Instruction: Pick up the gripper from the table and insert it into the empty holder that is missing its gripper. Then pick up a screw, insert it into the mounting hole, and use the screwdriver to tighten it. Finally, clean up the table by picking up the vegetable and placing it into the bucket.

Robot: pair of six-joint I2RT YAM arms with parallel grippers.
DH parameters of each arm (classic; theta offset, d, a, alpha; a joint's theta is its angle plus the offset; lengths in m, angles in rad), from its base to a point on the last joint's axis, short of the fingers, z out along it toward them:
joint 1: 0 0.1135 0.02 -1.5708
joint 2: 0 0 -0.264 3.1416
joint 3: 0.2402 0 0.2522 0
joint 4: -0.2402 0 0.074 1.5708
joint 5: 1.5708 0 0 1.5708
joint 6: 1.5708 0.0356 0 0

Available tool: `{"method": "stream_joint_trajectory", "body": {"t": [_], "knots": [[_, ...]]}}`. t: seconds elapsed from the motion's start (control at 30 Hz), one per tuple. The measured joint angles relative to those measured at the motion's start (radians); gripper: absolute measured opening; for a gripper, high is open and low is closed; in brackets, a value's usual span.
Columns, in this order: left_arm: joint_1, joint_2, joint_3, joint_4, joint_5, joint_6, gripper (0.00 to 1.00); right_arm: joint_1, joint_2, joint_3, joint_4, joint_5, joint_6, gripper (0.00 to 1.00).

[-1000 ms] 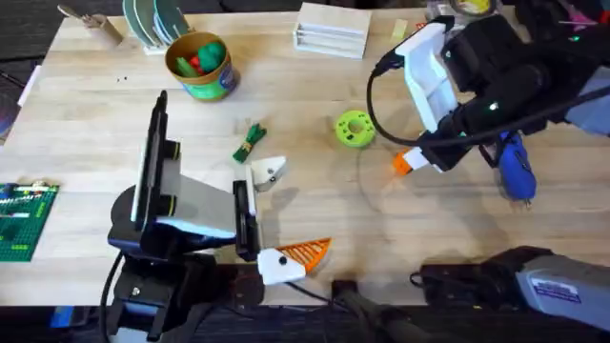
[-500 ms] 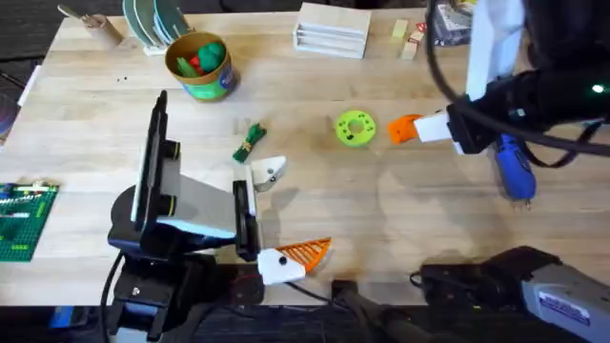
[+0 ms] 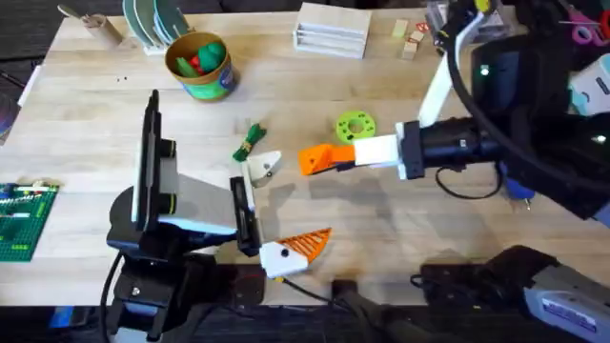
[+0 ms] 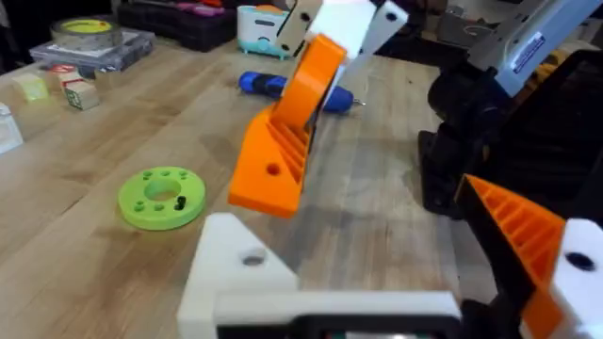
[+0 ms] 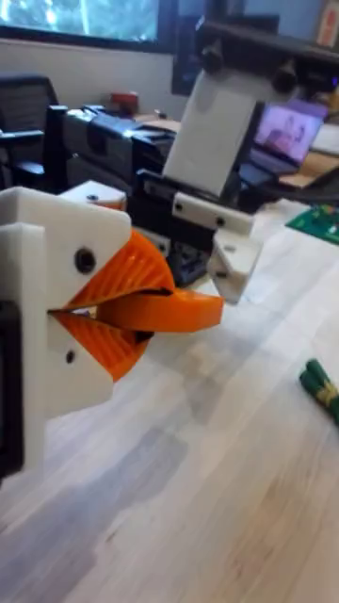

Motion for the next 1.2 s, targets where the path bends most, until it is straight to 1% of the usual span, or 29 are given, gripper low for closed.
{"method": "stream_joint_trajectory", "body": {"t": [0.1,0.2,0.37,0.63,0.93,1.07,1.2], "knots": [[0.000,0.000,0.000,0.006,-0.030,0.000,0.993,0.040,0.033,0.000,0.090,-0.065,0.055,0.011],[0.000,0.000,0.000,0.011,-0.058,0.000,0.993,0.058,0.074,0.000,0.152,-0.112,0.106,0.011],[0.000,0.000,0.000,0.015,-0.079,0.000,0.993,0.060,0.142,0.000,0.198,-0.163,0.153,0.011],[0.000,0.000,0.000,0.016,-0.089,0.000,0.992,0.060,0.263,0.000,0.332,-0.226,0.208,0.011],[0.008,0.000,0.000,0.023,-0.132,0.000,0.993,0.060,0.395,0.000,0.567,-0.338,0.313,0.010],[0.007,0.000,0.000,0.022,-0.128,0.000,0.993,0.060,0.409,0.000,0.582,-0.366,0.342,0.009],[0.006,0.000,0.000,0.022,-0.123,0.001,0.993,0.060,0.409,0.000,0.584,-0.367,0.351,0.009]]}}
